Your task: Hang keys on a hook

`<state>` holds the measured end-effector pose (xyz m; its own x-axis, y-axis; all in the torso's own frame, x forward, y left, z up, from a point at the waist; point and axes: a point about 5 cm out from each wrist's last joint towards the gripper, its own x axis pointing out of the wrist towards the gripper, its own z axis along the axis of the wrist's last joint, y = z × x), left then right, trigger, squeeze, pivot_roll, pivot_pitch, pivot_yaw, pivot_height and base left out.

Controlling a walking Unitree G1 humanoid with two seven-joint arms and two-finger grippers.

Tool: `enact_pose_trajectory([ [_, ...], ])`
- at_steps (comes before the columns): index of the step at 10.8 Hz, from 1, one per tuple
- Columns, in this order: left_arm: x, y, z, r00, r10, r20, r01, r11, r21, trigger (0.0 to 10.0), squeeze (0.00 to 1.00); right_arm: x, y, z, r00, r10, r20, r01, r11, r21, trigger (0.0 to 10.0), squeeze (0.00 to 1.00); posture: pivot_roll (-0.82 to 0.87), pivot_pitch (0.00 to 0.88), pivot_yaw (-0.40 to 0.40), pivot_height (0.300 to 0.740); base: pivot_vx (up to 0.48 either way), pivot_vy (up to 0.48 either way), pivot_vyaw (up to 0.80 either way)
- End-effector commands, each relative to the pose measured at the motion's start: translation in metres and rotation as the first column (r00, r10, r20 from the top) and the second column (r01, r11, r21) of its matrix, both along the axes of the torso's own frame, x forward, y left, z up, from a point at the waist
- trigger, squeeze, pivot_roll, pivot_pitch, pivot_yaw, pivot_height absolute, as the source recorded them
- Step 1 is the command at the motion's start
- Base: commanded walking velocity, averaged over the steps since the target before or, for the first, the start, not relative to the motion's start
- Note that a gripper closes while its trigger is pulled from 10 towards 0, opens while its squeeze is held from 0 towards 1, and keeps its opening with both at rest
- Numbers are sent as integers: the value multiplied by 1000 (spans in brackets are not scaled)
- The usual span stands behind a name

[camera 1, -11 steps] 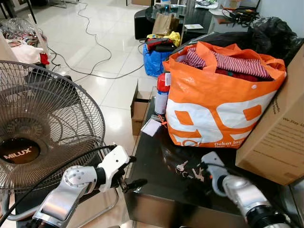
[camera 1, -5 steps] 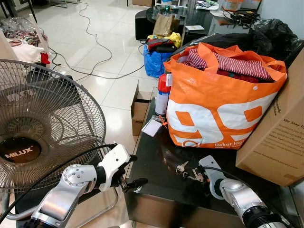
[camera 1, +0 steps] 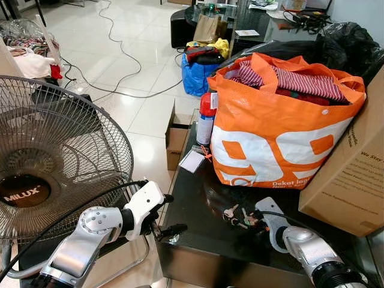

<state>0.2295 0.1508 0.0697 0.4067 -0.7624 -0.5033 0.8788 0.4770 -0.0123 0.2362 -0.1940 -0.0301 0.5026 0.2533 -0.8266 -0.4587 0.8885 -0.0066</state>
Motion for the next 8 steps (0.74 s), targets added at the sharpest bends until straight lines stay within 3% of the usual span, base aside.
enact_pose_trajectory([
  [1, 0, 2, -1, 1000, 1, -1, -1, 1000, 9, 10000, 0, -2, -9, -1, 1000, -25, -4, 25, 999, -34, 0, 0, -23, 0, -39, 740, 0, 0, 0],
  [4, 0, 4, 0, 1000, -5, 8, 5, 1000, 17, 10000, 0, 5, 3, 2, 999, -31, 41, 31, 999, -14, 0, 0, -18, 0, -39, 740, 0, 0, 0],
  [7, 2, 4, -6, 1000, 1, 6, -1, 1000, 21, 10000, 0, 3, -3, 2, 998, -35, 52, 36, 999, -12, 0, 0, -19, 0, -39, 740, 0, 0, 0],
  [8, 2, 4, -7, 1000, 2, 5, -2, 1000, 22, 10000, 0, 2, -6, 3, 997, -46, 58, 47, 999, -21, 10000, 0, -20, 0, -39, 740, 0, 0, 0],
])
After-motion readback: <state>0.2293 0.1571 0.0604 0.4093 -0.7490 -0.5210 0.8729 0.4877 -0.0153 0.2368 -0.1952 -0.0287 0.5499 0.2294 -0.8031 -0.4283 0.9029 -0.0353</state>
